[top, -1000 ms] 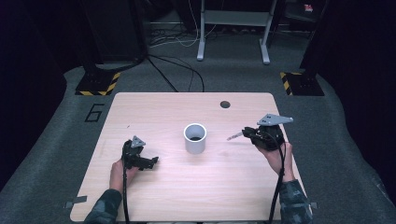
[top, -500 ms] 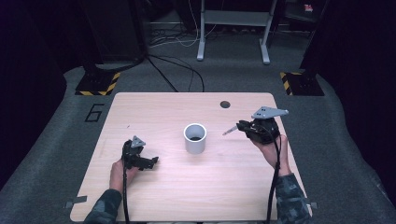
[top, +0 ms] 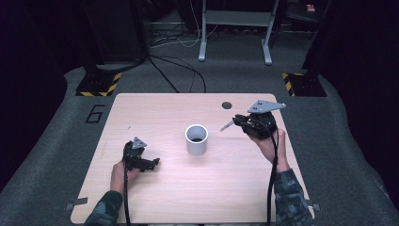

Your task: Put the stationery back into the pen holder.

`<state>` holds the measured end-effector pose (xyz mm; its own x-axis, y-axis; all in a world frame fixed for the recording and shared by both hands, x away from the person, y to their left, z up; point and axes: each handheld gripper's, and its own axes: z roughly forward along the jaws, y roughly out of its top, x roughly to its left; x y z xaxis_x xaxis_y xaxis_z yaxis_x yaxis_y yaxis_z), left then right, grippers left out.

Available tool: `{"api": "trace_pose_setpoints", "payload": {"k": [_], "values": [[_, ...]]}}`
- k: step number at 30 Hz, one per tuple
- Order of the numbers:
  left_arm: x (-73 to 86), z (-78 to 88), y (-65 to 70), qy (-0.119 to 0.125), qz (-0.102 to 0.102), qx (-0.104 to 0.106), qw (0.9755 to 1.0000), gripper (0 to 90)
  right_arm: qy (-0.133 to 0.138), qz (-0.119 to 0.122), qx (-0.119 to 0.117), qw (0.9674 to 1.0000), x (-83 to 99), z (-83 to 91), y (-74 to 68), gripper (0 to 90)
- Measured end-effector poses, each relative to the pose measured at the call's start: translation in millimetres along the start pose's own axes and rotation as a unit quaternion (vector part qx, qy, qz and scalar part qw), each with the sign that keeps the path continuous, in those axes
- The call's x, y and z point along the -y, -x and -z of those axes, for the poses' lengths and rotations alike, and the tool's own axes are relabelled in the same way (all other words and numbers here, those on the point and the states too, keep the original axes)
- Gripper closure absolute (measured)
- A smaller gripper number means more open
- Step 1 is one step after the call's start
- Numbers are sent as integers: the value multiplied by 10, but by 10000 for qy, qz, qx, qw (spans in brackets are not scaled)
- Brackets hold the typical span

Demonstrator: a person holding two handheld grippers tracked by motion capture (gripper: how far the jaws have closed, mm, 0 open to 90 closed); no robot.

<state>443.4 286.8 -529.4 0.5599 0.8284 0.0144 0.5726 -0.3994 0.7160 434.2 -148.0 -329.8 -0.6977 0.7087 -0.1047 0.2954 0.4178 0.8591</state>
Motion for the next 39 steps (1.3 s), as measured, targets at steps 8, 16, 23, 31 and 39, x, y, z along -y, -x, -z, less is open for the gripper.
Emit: {"api": "trace_pose_setpoints", "payload": {"k": [8, 16, 23, 31, 39], "values": [[0, -1, 1, 4, 7, -1, 10000, 0, 99, 71, -39, 9999, -146, -22, -54, 806], [0, 0, 0, 3, 2, -1, 10000, 0, 169, 196, -137, 9996, -302, -80, -129, 806], [0, -1, 1, 3, 4, -1, 10000, 0, 212, 319, -262, 9989, -403, -161, -211, 806], [0, 0, 0, 0, -2, -1, 10000, 0, 182, 370, -420, 9983, -458, -287, -312, 806], [0, 0, 0, -1, -1, -1, 10000, 0, 90, 388, -591, 9975, -463, -471, -403, 805]]}}
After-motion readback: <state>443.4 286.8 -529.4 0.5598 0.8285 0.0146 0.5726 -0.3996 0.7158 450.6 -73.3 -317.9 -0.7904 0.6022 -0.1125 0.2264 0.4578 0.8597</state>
